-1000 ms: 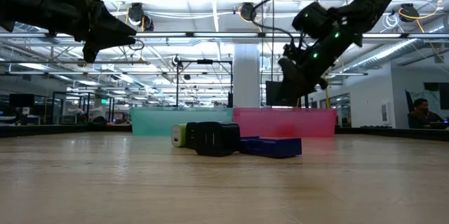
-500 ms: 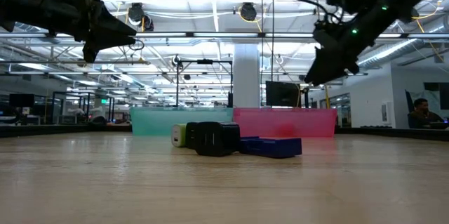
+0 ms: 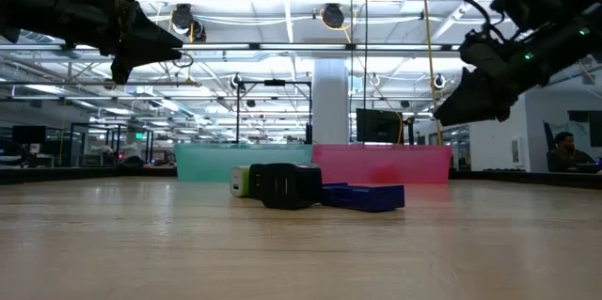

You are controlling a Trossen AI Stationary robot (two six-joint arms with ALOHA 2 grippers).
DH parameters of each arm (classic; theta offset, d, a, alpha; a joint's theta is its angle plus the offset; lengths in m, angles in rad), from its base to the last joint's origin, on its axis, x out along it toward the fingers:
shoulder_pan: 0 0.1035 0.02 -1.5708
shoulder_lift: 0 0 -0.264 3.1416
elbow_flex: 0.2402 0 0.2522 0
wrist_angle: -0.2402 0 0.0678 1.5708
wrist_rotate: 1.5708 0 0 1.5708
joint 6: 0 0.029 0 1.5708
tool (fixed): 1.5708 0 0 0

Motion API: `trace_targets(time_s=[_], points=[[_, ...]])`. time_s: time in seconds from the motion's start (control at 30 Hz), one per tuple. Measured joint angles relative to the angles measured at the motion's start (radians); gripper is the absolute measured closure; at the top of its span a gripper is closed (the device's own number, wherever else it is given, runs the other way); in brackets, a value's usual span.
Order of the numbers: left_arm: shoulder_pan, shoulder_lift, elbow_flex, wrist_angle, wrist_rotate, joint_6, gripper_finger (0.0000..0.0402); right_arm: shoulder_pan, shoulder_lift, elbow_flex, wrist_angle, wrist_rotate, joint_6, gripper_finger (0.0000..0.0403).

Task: Sort charging adapters and watches
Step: Put the white watch in the blue bin

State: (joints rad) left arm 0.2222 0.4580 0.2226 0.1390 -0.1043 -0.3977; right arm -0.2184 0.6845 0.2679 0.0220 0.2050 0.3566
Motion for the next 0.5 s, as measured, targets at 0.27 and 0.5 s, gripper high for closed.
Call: trace_targets(time_s=[0.27,0.5], points=[[0.000,0.000,0.000,0.000,0.000,0.000,0.0293,0.095,-0.032,-0.139,0.214,-0.120,-0.073,0.0241],[0.000,0.000,0.000,0.000,0.000,0.000,0.0293,0.167,-0.032,-0.206,0.460,-0.316,-0.161,0.0243]])
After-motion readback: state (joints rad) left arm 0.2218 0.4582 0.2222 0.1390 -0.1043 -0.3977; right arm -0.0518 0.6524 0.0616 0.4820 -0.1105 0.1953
